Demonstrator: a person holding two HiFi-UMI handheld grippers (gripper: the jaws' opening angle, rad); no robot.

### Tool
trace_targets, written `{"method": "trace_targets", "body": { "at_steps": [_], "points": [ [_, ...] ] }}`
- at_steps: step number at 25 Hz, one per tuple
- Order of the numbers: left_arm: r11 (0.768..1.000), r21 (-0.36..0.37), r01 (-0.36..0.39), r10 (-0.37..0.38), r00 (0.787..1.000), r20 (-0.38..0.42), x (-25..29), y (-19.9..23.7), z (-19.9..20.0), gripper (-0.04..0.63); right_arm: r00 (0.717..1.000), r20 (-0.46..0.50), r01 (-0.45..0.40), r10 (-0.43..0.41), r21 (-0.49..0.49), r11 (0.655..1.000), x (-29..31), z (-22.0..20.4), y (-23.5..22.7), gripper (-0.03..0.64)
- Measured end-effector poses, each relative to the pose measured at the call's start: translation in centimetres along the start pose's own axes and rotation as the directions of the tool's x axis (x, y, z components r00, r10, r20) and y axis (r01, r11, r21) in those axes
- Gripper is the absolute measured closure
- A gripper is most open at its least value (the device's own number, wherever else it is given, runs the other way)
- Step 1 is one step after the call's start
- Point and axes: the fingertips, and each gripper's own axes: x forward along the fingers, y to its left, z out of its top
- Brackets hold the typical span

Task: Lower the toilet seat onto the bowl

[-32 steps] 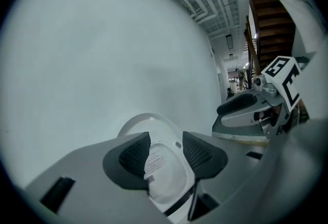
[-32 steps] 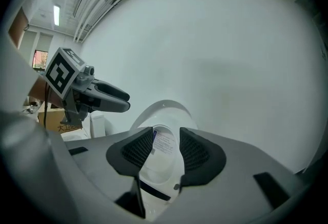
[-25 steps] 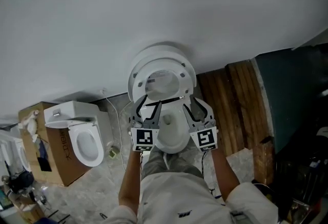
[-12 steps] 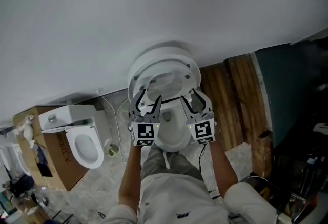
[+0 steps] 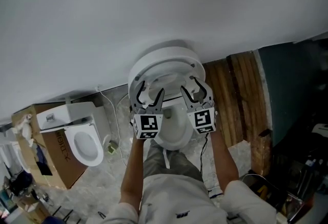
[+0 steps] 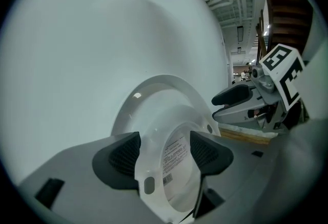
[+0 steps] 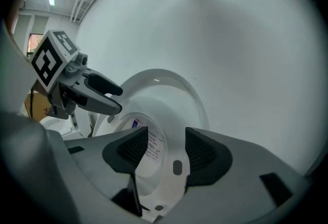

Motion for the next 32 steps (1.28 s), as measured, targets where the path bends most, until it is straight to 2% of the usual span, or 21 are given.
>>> {"method": "trace_targets", "body": {
  "at_steps": [5, 12, 19, 25, 29, 32],
  "points": [
    [1.000, -0.006, -0.010, 0.010, 1.000, -0.015, 1.1, 0.6, -0.6, 0.256, 0.999, -0.023, -0.025, 0.025, -0.024, 0.999, 2.3, -0.6, -0.2, 0.374],
    [1.000, 0.001, -0.018, 0.018, 0.999, -0.045, 2.6, 1.3, -1.7, 0.210, 0.996, -0.070, -0.061, 0.055, -0.083, 0.995, 5.3, -2.0, -0.6, 0.272],
    [1.000, -0.002, -0.006, 0.006, 0.997, -0.076, 3.9, 1.6, -2.6, 0.183, 0.993, -0.098, -0.077, 0.066, -0.111, 0.991, 7.6, -2.8, -0.9, 0.222],
    [1.000, -0.016, -0.004, 0.002, 0.996, -0.094, 5.1, 2.0, -3.7, 0.179, 0.991, -0.114, -0.091, 0.076, -0.129, 0.987, 9.4, -3.5, -0.7, 0.219],
    [1.000, -0.014, -0.016, 0.015, 0.996, -0.089, 5.5, 2.1, -3.5, 0.179, 0.994, -0.094, -0.071, 0.060, -0.117, 0.991, 9.6, -3.4, -1.4, 0.224],
    [0.999, -0.008, -0.032, 0.031, 0.996, -0.085, 5.4, 2.3, -3.4, 0.181, 0.996, -0.089, -0.042, 0.031, -0.133, 0.990, 9.4, -3.3, -2.1, 0.315]
  ]
}}
